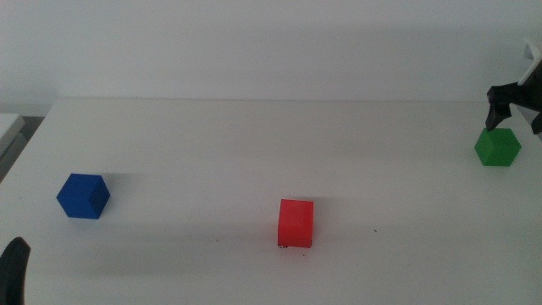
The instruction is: Stack red cubes first, then green, then blue cubes in a specific spot.
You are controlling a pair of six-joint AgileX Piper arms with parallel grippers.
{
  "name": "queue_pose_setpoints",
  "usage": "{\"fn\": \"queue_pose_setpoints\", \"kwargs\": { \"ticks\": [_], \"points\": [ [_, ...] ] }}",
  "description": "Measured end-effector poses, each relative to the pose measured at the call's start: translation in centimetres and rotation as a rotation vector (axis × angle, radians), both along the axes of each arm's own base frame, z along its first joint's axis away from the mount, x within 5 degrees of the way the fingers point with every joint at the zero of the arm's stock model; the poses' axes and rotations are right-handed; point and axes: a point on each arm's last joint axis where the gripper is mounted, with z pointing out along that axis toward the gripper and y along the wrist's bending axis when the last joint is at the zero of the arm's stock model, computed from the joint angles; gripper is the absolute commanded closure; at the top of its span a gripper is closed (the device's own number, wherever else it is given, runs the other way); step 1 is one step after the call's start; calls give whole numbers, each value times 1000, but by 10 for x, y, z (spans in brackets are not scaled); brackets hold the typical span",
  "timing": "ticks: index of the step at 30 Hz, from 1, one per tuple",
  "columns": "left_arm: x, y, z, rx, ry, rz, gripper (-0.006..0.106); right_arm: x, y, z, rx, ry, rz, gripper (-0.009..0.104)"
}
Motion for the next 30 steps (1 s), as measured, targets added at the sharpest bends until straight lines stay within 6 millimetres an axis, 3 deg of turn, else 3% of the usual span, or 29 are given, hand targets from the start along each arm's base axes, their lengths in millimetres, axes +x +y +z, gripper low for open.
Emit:
{"fn": "queue_pose_setpoints", "kwargs": {
  "ticks": [17,20,25,30],
  "points": [
    [0,0,0,0,0,0,7,15,-4,-35,-19,-17,11,12],
    [0,0,0,0,0,0,7,16,-4,-40,-23,-18,17,21],
    [0,0,0,0,0,0,7,18,-5,-51,-20,-1,18,46],
    [0,0,0,0,0,0,7,18,-3,-52,-5,-3,16,79]
  ]
}}
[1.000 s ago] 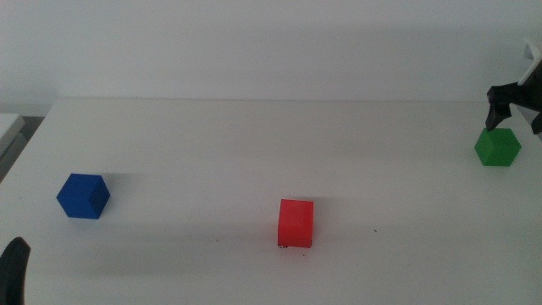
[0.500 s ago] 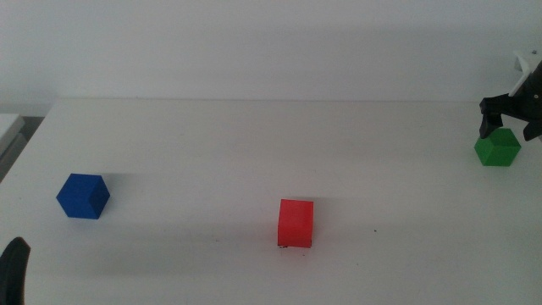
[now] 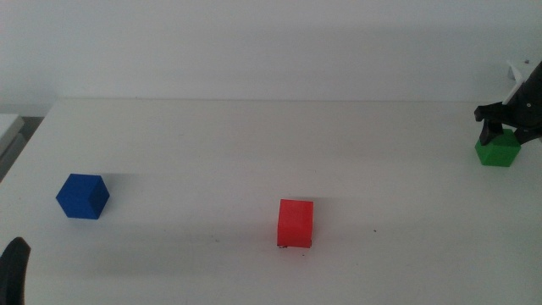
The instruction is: Stack red cubes first, then green, then blue cubes in a specific spot.
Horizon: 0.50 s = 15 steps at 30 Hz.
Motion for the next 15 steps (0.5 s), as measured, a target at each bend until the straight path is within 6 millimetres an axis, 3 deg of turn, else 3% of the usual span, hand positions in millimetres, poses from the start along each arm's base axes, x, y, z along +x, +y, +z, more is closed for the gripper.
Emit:
{"fn": "queue_pose_setpoints", "kwargs": {
  "ticks": [2,5,7,9,13,15],
  "points": [
    [0,0,0,0,0,0,7,-1,0,1,3,9,2,85],
    [0,0,0,0,0,0,7,-6,2,15,11,18,-15,85],
    [0,0,0,0,0,0,7,-11,8,37,22,1,-54,85],
    [0,0,0,0,0,0,7,-20,20,72,19,-38,-79,85],
    [0,0,0,0,0,0,7,-42,71,145,-39,-176,-89,85],
    [0,0,0,0,-2,0,7,-57,112,175,-46,-249,-68,85]
  ]
}}
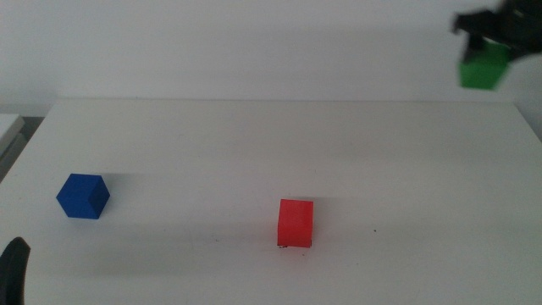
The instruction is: Stack red cubes first, then green, then blue cubes in a specific spot.
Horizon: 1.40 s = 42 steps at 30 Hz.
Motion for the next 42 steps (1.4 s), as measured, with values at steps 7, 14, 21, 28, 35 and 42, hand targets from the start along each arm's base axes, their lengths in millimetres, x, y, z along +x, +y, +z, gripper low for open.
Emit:
{"fn": "queue_pose_setpoints", "kwargs": {
  "ticks": [7,14,21,28,35,42],
  "points": [
    [0,0,0,0,0,0,7,-66,144,25,97,-43,135,85],
    [0,0,0,0,0,0,7,-128,232,-10,96,56,193,85],
    [0,0,0,0,0,0,7,-154,250,-54,29,146,120,85],
    [0,0,0,0,0,0,7,-153,251,-75,33,128,70,85],
    [0,0,0,0,0,0,7,-143,255,-88,68,111,44,85],
    [0,0,0,0,0,0,7,-137,252,-91,77,113,32,85]
  ]
}}
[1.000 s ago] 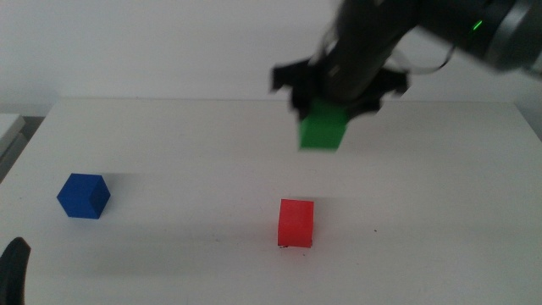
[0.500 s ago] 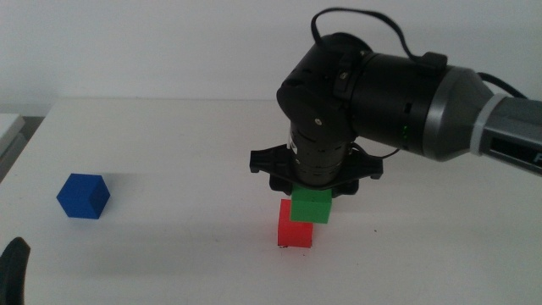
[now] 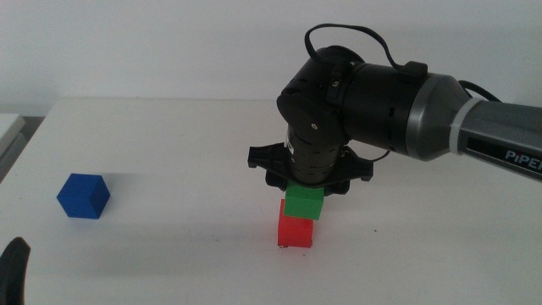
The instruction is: Stack red cubes first, then green, then blue cubes in a specific spot.
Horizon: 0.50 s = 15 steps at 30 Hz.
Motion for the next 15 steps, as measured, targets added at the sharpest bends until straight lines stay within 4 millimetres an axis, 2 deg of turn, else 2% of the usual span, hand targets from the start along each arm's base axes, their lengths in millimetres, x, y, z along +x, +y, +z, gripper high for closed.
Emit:
{"fn": "queue_pose_setpoints", "kwargs": {
  "ticks": [5,11,15],
  "points": [
    [0,0,0,0,0,0,7,2,1,-6,-13,10,11,85],
    [0,0,0,0,0,0,7,5,4,0,0,-10,16,85],
    [0,0,0,0,0,0,7,7,5,-4,-6,-6,18,85]
  ]
}}
